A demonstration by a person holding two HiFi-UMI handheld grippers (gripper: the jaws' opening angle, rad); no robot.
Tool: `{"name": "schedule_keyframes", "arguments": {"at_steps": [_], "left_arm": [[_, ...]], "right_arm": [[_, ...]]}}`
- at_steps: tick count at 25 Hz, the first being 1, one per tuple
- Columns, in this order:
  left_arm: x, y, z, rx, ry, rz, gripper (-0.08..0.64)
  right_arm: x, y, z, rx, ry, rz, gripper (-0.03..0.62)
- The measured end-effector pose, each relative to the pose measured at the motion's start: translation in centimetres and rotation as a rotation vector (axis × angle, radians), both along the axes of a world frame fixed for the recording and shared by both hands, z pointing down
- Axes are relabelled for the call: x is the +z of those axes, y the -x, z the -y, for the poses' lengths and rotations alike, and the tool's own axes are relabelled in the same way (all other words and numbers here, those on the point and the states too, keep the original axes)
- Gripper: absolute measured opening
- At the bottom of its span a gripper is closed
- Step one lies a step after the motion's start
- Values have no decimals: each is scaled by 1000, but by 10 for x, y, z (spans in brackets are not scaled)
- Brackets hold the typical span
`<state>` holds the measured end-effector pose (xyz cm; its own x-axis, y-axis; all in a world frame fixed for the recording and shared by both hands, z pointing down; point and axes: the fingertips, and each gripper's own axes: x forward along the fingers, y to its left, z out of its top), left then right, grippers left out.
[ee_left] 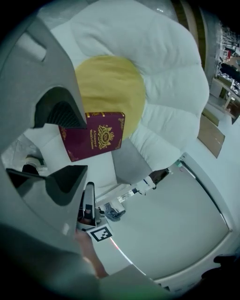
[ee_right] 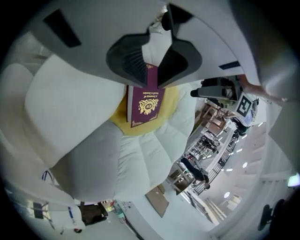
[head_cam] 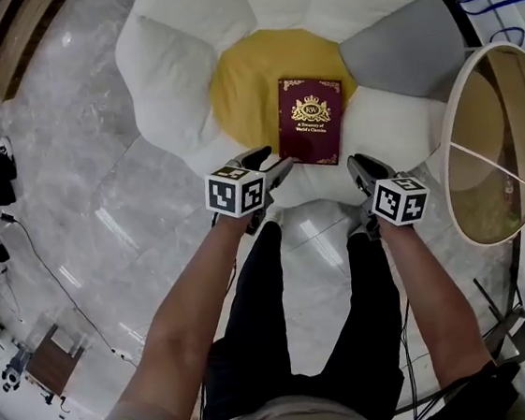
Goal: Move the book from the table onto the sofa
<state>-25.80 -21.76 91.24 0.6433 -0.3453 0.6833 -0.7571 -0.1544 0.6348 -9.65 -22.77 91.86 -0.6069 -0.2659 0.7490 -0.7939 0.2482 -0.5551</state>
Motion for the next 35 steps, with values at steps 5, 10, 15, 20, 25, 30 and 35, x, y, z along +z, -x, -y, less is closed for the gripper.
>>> {"name": "schedule_keyframes", "arguments": {"at_steps": [5,10,15,20,25,30,35], "left_arm": [[-96,-1,-17,56,-60,-67,220],[-191,2,-47,186,-128,-68,21],[-288,4,-90,329,-167,-93,8],[-367,-5,-127,399,-246,-74,8],[-438,-30,-185,407,-305,-101,8],[-494,-64,-254,472,-365,-96,8],[-541,-100,-314,557,-482,-53,8]], "right_arm": [[-85,16,-21,-46,-41,-18,15],[-191,41,-56,-45,-92,26,12],[-283,51,-108,-105,-160,6,12],[-357,40,-153,-138,-239,-2,12],[-421,18,-205,-121,-315,2,12],[-476,0,-266,-137,-392,27,12],[-525,-14,-325,-178,-477,39,12]]}}
